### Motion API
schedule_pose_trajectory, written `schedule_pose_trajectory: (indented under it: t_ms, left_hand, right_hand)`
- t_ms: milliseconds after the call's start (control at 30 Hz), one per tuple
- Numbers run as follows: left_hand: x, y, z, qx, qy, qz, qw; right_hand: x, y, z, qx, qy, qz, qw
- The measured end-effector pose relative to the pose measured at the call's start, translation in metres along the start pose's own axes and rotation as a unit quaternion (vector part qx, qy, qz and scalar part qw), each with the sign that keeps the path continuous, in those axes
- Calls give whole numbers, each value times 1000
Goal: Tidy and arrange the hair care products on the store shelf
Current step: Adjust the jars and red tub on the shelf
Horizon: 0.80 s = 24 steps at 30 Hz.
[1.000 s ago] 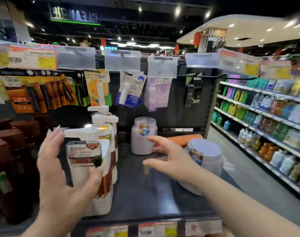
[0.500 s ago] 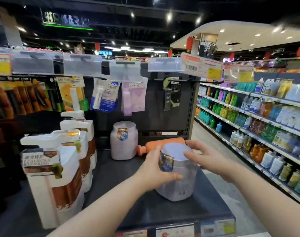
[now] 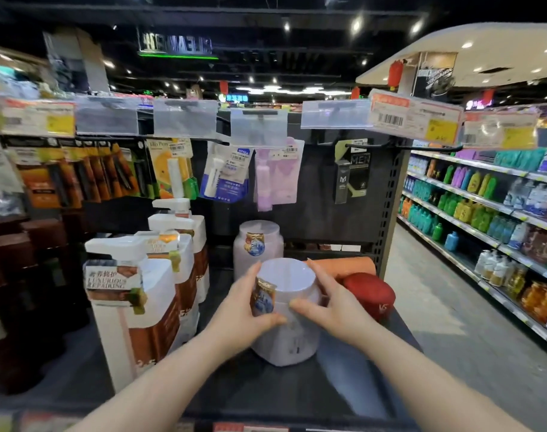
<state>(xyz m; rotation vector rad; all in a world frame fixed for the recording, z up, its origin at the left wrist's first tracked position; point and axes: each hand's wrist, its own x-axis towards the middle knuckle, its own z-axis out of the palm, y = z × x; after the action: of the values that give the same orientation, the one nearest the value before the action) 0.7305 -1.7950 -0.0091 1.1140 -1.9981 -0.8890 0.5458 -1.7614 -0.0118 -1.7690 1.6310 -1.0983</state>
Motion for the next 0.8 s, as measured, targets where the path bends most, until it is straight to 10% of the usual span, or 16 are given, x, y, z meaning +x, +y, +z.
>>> schedule_pose_trajectory:
  t_ms: [533, 800]
  left_hand:
    - [10, -18, -21, 39, 70, -61, 995]
    - [8, -17, -25, 66, 64, -70, 993]
  right_hand:
    - [61, -7, 15, 0, -155, -5, 988]
    - [139, -13, -4, -148, -17, -24, 989]
